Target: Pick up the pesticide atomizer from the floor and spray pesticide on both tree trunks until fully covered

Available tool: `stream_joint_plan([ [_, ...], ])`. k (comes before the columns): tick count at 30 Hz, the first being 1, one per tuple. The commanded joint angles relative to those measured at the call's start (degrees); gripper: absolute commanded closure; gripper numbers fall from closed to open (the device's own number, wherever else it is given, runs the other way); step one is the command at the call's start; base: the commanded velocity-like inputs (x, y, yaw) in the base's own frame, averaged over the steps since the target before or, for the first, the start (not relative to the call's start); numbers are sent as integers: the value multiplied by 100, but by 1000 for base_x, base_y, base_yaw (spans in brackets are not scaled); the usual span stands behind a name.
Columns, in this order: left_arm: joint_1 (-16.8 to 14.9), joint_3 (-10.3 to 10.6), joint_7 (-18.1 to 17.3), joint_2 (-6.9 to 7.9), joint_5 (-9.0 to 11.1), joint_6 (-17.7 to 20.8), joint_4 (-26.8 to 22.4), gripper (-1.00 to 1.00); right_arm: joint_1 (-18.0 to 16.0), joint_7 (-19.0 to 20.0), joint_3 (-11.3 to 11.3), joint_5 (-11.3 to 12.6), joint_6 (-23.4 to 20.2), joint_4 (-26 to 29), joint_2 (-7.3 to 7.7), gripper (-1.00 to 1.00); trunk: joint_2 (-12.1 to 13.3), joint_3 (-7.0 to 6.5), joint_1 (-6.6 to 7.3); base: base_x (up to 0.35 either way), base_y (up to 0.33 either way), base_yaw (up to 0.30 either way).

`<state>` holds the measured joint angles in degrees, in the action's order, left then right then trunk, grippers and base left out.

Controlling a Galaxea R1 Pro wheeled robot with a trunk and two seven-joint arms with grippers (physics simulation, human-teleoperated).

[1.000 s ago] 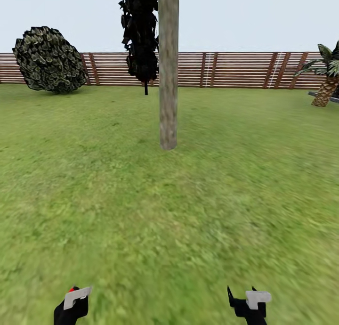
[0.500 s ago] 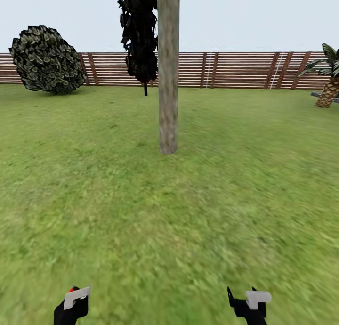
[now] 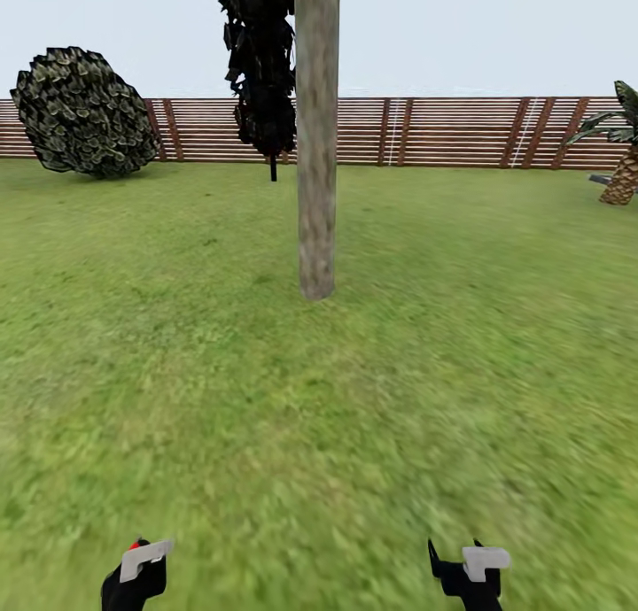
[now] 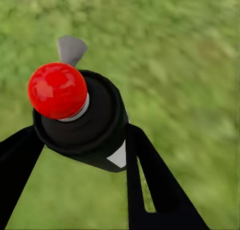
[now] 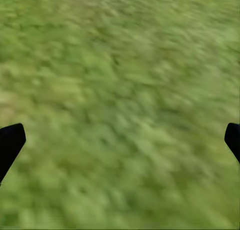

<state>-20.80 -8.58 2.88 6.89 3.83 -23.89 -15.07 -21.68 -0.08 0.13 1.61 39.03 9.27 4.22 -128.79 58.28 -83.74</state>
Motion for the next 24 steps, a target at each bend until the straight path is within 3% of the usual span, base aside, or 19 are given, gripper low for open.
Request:
stream_joint_plan([
  [1, -3, 23, 10, 2, 39, -20, 4, 100, -3, -1, 5, 15, 17, -2, 0, -100, -2, 5, -2, 339, 0, 0],
  [19, -6, 23, 10, -4, 39, -20, 4, 100, -3, -1, 5, 24, 17, 4, 0, -100, -2, 5, -2, 339, 0, 2],
  [24, -3, 23, 10, -4, 39, -20, 4, 100, -3, -1, 5, 24, 17, 5, -1, -100, -2, 5, -2, 339, -20, 172],
])
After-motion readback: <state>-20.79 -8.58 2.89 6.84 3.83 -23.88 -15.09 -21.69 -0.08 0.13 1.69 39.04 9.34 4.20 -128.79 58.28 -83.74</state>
